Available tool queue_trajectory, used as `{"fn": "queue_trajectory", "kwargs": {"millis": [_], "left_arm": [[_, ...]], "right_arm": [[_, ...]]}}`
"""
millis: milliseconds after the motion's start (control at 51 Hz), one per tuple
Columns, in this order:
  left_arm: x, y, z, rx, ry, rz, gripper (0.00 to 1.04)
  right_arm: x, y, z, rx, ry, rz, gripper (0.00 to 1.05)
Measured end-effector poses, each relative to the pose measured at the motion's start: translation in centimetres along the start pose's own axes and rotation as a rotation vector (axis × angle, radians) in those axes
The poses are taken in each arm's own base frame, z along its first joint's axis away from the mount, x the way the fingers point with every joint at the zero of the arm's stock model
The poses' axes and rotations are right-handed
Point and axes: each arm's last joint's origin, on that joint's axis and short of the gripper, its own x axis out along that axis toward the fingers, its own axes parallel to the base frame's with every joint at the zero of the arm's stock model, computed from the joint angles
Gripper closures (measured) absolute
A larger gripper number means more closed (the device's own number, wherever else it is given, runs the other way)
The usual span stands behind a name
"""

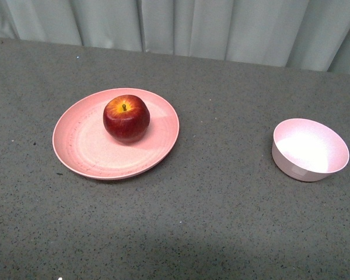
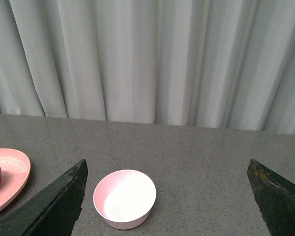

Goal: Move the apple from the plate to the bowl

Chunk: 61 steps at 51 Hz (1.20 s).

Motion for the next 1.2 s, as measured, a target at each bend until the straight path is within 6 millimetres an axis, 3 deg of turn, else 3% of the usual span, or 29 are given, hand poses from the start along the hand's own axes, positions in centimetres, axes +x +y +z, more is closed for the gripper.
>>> {"fn": "queue_trajectory", "kwargs": {"millis": [275, 353, 431, 627, 725, 941, 1196], "left_arm": [[0.0, 0.0, 0.0, 0.0, 0.0, 0.0, 0.07], [0.0, 0.0, 0.0, 0.0, 0.0, 0.0, 0.07], [0.0, 0.0, 0.0, 0.0, 0.0, 0.0, 0.07], [0.0, 0.0, 0.0, 0.0, 0.0, 0.0, 0.07], [0.0, 0.0, 0.0, 0.0, 0.0, 0.0, 0.07], [0.0, 0.0, 0.0, 0.0, 0.0, 0.0, 0.07], [0.0, 0.0, 0.0, 0.0, 0.0, 0.0, 0.07]], "right_arm": [[0.0, 0.0, 0.0, -0.005, 0.006, -0.005, 0.09], [0.3, 0.0, -0.3, -0.072, 0.192, 0.007, 0.09], [1.3, 0.1, -0.2, -0.09, 0.261, 0.057, 0.09], [6.8, 0.8, 2.1, -0.152, 0.326, 0.168, 0.09], [9.4, 1.3, 2.0, -0.184, 0.392, 0.204, 0.09], [17.1, 3.6, -0.1, -0.256, 0.629, 0.336, 0.09], [20.9, 5.6, -3.7, -0.327, 0.816, 0.439, 0.09]]}}
